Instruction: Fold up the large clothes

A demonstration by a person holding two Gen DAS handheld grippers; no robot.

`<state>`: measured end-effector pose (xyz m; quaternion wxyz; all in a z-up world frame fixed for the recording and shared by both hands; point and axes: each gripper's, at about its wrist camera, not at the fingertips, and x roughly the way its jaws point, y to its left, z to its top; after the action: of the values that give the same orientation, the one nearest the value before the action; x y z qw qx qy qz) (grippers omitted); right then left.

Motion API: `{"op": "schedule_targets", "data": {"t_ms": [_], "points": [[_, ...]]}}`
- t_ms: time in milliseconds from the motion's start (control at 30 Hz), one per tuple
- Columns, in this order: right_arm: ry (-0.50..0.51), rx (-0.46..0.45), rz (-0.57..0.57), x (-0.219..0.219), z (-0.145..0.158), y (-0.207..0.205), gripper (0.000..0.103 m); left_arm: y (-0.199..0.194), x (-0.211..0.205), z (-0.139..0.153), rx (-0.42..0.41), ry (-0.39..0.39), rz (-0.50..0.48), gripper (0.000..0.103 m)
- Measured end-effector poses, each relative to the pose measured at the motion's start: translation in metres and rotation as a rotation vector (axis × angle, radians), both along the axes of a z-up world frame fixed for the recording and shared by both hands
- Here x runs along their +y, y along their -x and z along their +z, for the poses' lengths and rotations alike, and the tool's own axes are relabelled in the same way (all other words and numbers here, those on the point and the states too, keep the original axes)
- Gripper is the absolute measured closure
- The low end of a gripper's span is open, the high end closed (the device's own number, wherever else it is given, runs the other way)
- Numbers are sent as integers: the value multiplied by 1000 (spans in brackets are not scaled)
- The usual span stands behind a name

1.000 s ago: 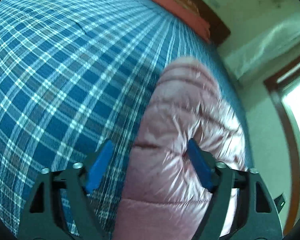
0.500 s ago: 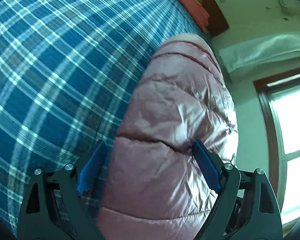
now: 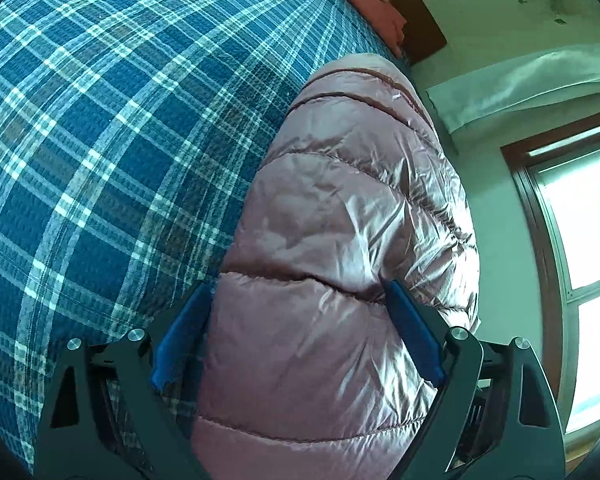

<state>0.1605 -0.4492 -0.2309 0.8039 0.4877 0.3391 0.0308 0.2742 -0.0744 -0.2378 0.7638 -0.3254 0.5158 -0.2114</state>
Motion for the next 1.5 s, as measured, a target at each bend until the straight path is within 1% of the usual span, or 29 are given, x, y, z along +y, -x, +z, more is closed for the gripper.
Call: {"op": "schedule_targets", "data": {"t_ms": [100, 133, 167, 200, 233, 267, 333, 433, 533, 567, 700, 800, 833, 900, 1033, 1133, 1200, 1267, 1300, 1333, 1367, 1433, 1500], "points": [[14, -9, 21, 7, 4, -8, 37, 0, -4, 1, -8, 3, -32, 16], [31, -4, 21, 11, 4, -10, 40, 0, -6, 1, -7, 7, -43, 19], [32, -4, 22, 13, 3, -10, 46, -1, -8, 1, -8, 5, -49, 20], [22, -6, 23, 20, 1, -19, 50, -1, -11, 1, -11, 15, -55, 30], [-2, -9, 19, 23, -2, -21, 57, -2, -12, -2, 4, 50, -66, 38], [-21, -21, 20, 26, -3, -23, 64, -1, -10, -2, 7, 64, -62, 42], [-17, -39, 21, 31, 0, -25, 70, 1, -6, 0, -11, 79, -65, 57], [-33, -78, 24, 39, 9, -29, 75, 2, 4, 11, -50, 68, -56, 63], [-47, -113, 44, 54, 16, -48, 76, -1, 22, 25, -91, 58, -28, 65], [-55, -126, 54, 55, 16, -53, 77, -2, 29, 29, -105, 54, -15, 65], [-95, -163, 107, 81, 19, -98, 78, -14, 68, 46, -154, 40, 51, 65], [-127, -176, 154, 102, 19, -131, 79, -26, 92, 47, -159, 29, 96, 65], [-131, -173, 171, 110, 18, -144, 80, -31, 104, 45, -154, 26, 116, 65], [-137, -160, 196, 125, 14, -162, 80, -38, 113, 42, -146, 16, 138, 65], [-145, -125, 213, 139, 7, -183, 80, -52, 130, 28, -116, -8, 159, 65], [-127, -117, 223, 140, 8, -182, 80, -55, 131, 25, -112, -9, 156, 64], [-100, -109, 228, 140, 12, -173, 76, -53, 131, 25, -113, -11, 152, 62], [-58, -93, 227, 136, 16, -162, 68, -47, 132, 26, -113, -11, 155, 58], [-44, -86, 225, 136, 18, -159, 65, -42, 134, 27, -110, -11, 159, 51], [-33, -79, 221, 134, 21, -154, 57, -38, 137, 30, -109, -5, 163, 44], [-28, -74, 213, 133, 23, -148, 48, -34, 138, 31, -111, -2, 166, 41], [-31, -73, 211, 129, 23, -136, 43, -22, 143, 35, -121, -3, 169, 32], [-36, -70, 209, 129, 21, -122, 42, -7, 148, 36, -125, -9, 167, 27]]}}
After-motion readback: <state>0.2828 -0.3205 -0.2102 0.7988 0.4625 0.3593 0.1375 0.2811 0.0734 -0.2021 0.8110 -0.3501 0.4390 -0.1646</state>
